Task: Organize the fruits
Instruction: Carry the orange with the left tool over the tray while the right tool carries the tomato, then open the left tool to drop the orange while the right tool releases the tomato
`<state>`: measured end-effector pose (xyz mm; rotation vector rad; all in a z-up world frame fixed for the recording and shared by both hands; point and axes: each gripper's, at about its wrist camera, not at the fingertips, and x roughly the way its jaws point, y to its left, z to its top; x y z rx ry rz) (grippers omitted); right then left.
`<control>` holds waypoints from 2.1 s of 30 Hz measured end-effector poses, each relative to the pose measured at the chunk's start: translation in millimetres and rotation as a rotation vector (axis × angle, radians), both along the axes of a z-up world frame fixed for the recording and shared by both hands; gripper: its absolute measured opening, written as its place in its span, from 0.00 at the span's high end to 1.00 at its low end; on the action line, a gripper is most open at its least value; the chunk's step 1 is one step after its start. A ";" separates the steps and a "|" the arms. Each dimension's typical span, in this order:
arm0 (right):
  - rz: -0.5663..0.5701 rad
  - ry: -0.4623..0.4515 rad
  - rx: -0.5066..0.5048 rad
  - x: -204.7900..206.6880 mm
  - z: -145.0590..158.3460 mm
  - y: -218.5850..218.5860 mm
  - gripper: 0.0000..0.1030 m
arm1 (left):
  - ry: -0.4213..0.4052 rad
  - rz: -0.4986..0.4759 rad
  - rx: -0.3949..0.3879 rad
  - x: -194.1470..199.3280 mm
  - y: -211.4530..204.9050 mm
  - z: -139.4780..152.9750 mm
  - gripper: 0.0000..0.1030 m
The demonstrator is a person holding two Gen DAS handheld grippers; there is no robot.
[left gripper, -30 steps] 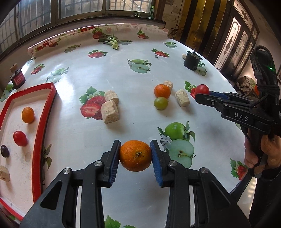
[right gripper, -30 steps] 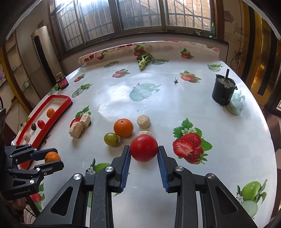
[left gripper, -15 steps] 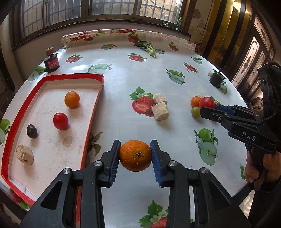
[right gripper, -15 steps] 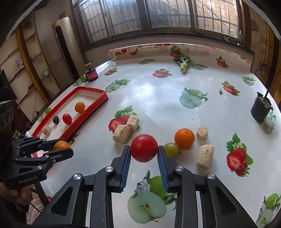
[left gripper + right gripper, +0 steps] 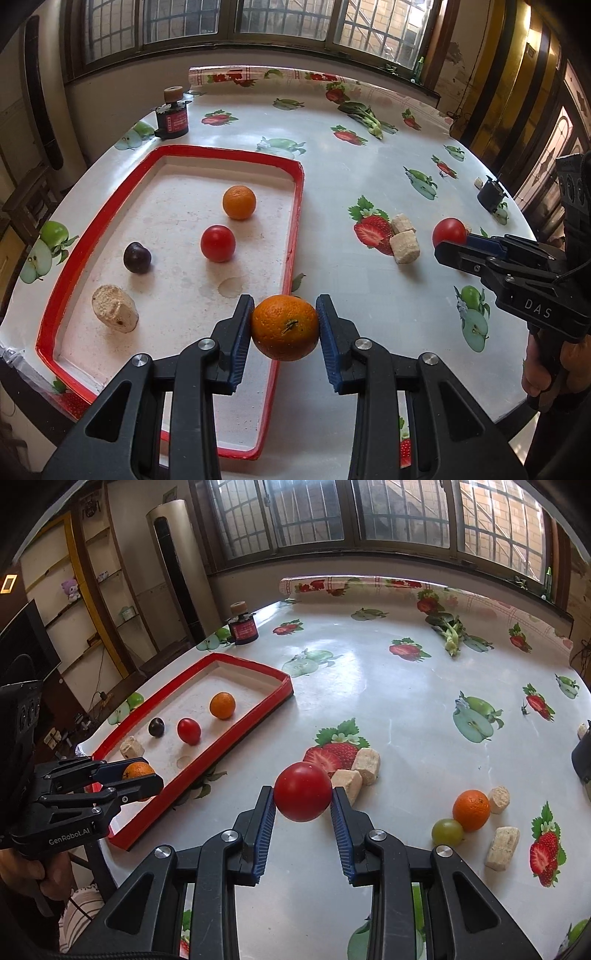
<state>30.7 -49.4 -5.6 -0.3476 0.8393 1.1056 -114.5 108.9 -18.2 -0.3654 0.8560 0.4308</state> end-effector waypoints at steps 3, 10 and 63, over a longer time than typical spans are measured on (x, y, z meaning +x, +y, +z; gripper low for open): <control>0.025 0.000 -0.003 -6.1 -0.1 10.4 0.69 | -0.001 0.021 -0.001 -5.8 8.2 -0.1 0.69; 0.077 0.004 -0.005 -19.7 0.5 34.3 0.70 | 0.000 0.072 -0.004 -21.2 27.8 -2.0 0.69; 0.293 0.049 -0.096 -89.3 -41.5 145.9 0.59 | 0.042 0.310 -0.045 -90.8 98.6 -26.3 0.49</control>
